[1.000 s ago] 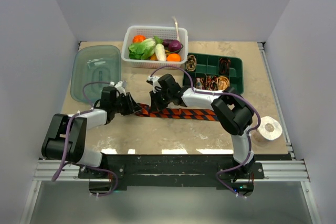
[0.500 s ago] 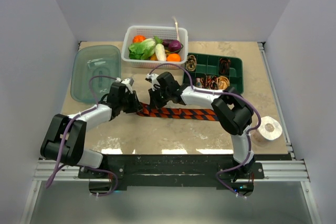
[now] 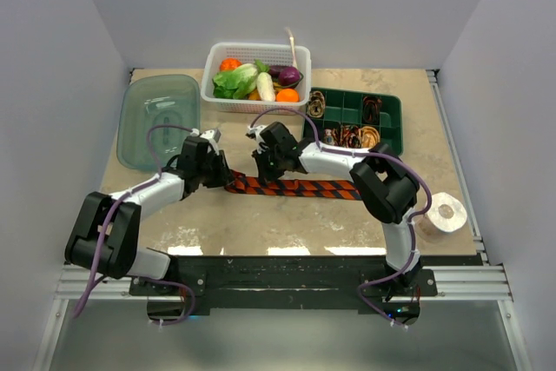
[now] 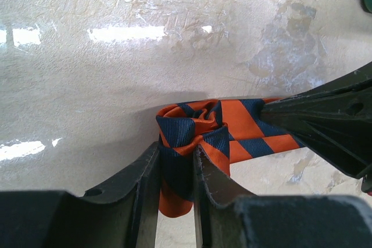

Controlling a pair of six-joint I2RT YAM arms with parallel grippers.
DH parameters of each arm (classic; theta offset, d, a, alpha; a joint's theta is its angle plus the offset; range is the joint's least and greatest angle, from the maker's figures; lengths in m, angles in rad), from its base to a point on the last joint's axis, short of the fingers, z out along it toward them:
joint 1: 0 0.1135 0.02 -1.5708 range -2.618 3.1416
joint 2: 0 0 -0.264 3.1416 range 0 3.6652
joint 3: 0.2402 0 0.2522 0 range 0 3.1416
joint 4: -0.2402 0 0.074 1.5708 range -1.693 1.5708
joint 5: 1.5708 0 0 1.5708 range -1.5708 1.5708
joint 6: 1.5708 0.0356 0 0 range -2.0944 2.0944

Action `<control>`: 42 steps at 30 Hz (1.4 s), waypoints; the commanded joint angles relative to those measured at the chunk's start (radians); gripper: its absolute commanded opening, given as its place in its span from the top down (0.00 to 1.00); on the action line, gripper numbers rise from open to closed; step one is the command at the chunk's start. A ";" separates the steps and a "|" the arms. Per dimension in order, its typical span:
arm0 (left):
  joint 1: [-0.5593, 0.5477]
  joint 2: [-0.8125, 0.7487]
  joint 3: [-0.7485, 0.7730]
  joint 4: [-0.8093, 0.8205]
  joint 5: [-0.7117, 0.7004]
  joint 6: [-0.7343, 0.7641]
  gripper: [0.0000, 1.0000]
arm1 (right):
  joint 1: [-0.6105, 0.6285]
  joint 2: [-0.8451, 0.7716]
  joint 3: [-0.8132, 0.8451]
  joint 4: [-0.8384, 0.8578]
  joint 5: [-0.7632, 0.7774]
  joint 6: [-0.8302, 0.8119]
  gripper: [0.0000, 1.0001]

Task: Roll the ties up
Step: Roll the tie at the center of the board.

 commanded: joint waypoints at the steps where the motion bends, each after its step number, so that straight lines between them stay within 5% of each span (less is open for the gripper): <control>1: -0.001 -0.031 0.022 0.002 -0.018 0.018 0.82 | 0.009 -0.040 -0.030 -0.027 0.010 -0.031 1.00; 28: -0.062 -0.063 0.123 -0.190 -0.161 0.063 0.83 | 0.055 -0.002 0.142 -0.041 -0.029 0.002 1.00; 42: -0.087 -0.056 0.152 -0.244 -0.176 0.051 0.93 | 0.075 0.049 0.134 0.030 -0.121 0.074 1.00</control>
